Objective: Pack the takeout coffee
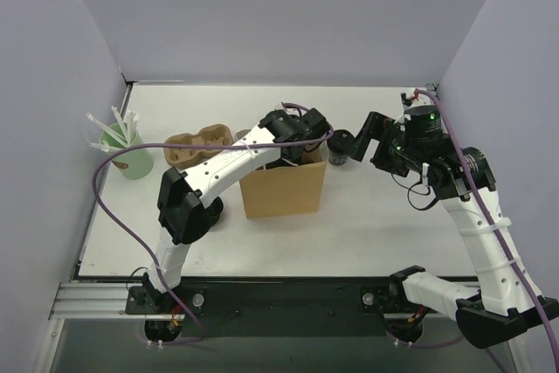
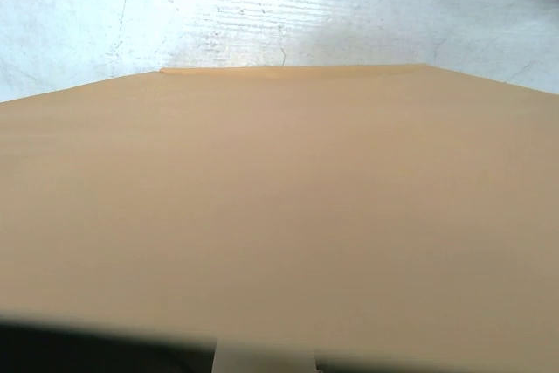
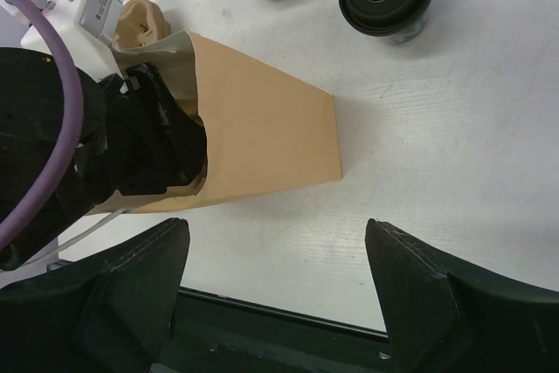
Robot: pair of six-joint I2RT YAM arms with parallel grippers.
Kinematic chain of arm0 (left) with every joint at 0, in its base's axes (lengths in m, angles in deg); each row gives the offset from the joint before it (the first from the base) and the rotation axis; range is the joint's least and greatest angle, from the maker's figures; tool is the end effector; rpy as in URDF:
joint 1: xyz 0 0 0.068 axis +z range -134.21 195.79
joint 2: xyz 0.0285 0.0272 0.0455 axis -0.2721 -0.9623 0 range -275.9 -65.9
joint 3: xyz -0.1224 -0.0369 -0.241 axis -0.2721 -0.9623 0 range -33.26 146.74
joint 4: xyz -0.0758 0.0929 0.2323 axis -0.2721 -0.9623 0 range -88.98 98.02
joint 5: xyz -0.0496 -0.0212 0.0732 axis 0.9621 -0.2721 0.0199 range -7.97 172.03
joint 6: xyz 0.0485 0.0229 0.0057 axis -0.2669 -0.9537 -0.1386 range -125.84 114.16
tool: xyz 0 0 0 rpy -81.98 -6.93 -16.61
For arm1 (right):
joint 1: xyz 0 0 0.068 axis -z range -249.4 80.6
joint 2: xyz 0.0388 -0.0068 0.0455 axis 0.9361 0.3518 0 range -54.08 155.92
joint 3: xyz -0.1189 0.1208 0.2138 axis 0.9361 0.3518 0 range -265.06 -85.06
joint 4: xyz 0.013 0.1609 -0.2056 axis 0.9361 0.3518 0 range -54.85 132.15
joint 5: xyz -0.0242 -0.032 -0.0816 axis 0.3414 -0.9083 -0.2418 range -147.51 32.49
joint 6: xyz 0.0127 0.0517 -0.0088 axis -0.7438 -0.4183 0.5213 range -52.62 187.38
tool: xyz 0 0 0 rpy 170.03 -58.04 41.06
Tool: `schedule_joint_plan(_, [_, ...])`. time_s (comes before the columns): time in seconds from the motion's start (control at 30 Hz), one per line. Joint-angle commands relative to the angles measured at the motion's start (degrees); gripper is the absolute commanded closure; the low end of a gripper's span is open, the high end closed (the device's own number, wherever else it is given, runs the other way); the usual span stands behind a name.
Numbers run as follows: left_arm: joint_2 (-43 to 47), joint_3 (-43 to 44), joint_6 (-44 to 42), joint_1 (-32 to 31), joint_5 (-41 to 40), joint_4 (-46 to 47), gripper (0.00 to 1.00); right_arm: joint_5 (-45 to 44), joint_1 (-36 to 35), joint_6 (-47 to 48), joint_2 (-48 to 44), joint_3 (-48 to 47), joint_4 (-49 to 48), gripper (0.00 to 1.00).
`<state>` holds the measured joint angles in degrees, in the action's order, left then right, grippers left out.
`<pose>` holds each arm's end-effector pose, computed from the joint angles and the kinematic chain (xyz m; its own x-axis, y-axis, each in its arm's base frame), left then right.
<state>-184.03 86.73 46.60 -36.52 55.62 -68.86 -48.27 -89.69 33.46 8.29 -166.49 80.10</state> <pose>0.2661 -0.3184 0.3120 -0.8661 -0.0404 -0.4982 -0.0792 0.9952 0.0571 0.1929 0.0774 0.4364 -0.6064 0.3630 -0.7075 -0.1678 0.8113 0.5601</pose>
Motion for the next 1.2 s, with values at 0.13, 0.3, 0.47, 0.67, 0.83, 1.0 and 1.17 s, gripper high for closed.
schedule_joint_plan(0.13, [0.1, -1.5, 6.4, -0.2, -2.2, -8.5, 0.39, -1.4, 0.2, 1.3, -1.5, 0.2, -0.6, 0.16])
schedule_joint_plan(0.3, [-0.1, 4.6, 5.3, -0.2, -2.2, -12.8, 0.28, -1.6, 0.2, 1.2, -2.2, 0.3, -0.6, 0.16])
schedule_joint_plan(0.47, [2.2, 8.2, 3.5, -0.2, 0.5, -13.3, 0.12, -1.7, 0.2, 0.8, -3.3, 0.0, -0.5, 0.16])
schedule_joint_plan(0.67, [5.4, 10.8, 2.4, -0.1, 3.3, -12.5, 0.11, -1.9, 0.1, 0.4, -4.5, -0.5, -0.4, 0.16])
schedule_joint_plan(0.83, [6.4, 16.9, -0.9, 1.1, 7.4, -12.5, 0.10, -1.2, 0.1, -0.2, -4.5, -1.5, 0.0, 0.16])
schedule_joint_plan(1.0, [9.7, 19.5, -1.8, 2.0, 8.7, -12.0, 0.10, 2.7, 0.0, -0.5, -2.7, -3.6, 0.1, 0.16])
schedule_joint_plan(1.17, [15.2, 18.6, -6.8, 2.4, 7.3, -7.5, 0.14, 3.4, -0.4, 0.1, 0.3, -5.1, 0.3, 0.19])
